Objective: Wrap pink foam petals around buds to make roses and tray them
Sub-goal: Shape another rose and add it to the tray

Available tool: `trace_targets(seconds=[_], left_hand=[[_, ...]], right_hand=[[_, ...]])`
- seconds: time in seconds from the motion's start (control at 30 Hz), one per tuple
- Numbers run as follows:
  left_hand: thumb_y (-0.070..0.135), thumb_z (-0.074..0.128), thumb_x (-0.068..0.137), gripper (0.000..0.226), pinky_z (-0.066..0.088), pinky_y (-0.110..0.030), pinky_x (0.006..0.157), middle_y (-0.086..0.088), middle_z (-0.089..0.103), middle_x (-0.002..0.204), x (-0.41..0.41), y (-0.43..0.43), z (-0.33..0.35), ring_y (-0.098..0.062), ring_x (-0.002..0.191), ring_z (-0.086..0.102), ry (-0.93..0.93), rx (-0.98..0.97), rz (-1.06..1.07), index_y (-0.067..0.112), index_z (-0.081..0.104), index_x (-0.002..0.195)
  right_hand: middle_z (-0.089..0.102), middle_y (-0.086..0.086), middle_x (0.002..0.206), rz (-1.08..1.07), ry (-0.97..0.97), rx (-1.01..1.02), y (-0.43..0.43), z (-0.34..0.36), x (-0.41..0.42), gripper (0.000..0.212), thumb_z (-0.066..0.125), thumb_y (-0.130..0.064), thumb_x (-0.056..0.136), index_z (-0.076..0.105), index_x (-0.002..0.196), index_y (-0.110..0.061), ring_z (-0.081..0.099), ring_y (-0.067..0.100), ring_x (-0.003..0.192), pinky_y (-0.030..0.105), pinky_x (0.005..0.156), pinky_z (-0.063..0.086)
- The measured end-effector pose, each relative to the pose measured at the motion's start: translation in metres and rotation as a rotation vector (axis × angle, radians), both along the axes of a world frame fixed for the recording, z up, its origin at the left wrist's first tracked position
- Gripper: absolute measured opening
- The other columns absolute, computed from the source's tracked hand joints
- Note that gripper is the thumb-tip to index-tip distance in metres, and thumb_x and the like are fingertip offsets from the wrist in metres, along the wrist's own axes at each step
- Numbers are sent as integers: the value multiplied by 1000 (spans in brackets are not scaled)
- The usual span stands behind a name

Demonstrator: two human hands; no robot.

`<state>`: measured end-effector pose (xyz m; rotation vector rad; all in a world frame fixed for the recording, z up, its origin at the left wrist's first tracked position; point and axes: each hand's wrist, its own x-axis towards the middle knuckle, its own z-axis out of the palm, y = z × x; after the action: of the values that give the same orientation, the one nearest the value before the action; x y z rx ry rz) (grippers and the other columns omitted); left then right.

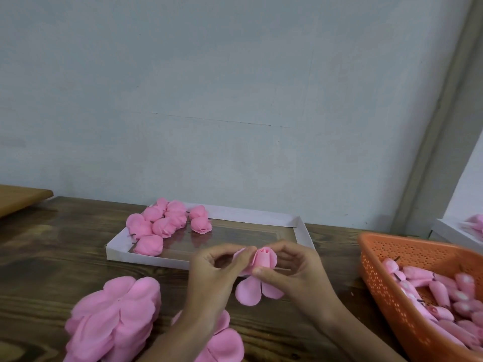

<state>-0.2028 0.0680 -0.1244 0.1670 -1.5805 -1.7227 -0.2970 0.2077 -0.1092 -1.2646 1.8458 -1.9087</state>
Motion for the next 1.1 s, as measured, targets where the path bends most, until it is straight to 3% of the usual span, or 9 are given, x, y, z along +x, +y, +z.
trace_targets(seconds=[0.13,0.3,0.37,0.43,0.57,0.77,0.87,0.93,1.1], left_hand=[[20,76,81,14,59,-24,68,-12,78,83,0,3,1,-24,79,74,49,-58,-11,11,85,87],[28,66,93,21,58,-19,77,-5,82,98,3,6,3,-16,94,77,45,15,-85,20,85,101],[17,66,97,21,61,-27,83,-7,81,101,3,1,3,-21,100,77,8,31,-85,25,82,107],[12,73,91,23,61,-25,79,-6,81,100,2,-4,5,-20,98,78,-9,-2,-74,28,82,104],[30,75,79,17,59,-20,71,-2,81,94,1,-2,7,-13,89,77,-12,-7,-57,29,84,94],[62,50,101,53,55,-43,101,-5,75,124,3,20,1,-21,119,70,-111,207,-205,20,80,114],[63,52,89,63,61,-36,83,-6,80,101,1,25,5,-16,98,77,-155,426,-232,5,79,90],[60,57,80,54,59,-28,68,-2,75,77,1,29,7,-9,76,75,-142,494,-258,12,79,70],[52,51,94,50,58,-28,60,-2,71,68,0,30,8,-10,62,71,-112,543,-334,12,74,74]], right_hand=[[81,5,99,-45,15,-23,-1,-3,0,34,91,-20,70,76,98,-9,79,23,93,30,79,63],[82,3,95,-156,22,-84,-1,-3,-2,37,90,-21,66,77,98,-8,79,20,89,26,76,62],[82,6,94,-135,-14,-117,-1,-1,-3,36,89,-17,67,77,98,-4,78,19,87,26,75,61],[81,9,94,-96,-46,-124,-2,-1,-1,34,88,-14,68,77,98,-2,78,22,87,29,77,62],[81,12,92,-27,-94,-116,-6,-4,10,23,88,0,75,76,96,-2,78,22,85,28,74,61],[81,7,99,17,-17,-47,-11,-6,25,20,86,3,80,77,96,-4,78,23,91,33,77,63],[77,-7,108,-68,93,9,-11,-6,28,22,89,-2,78,79,94,-14,75,22,96,34,77,64],[75,-15,105,-170,191,40,-10,-8,30,28,92,-7,75,81,94,-23,71,16,100,25,75,61],[73,-14,100,-353,448,73,-9,-17,33,34,93,-23,75,76,99,-39,68,15,92,16,70,53]])
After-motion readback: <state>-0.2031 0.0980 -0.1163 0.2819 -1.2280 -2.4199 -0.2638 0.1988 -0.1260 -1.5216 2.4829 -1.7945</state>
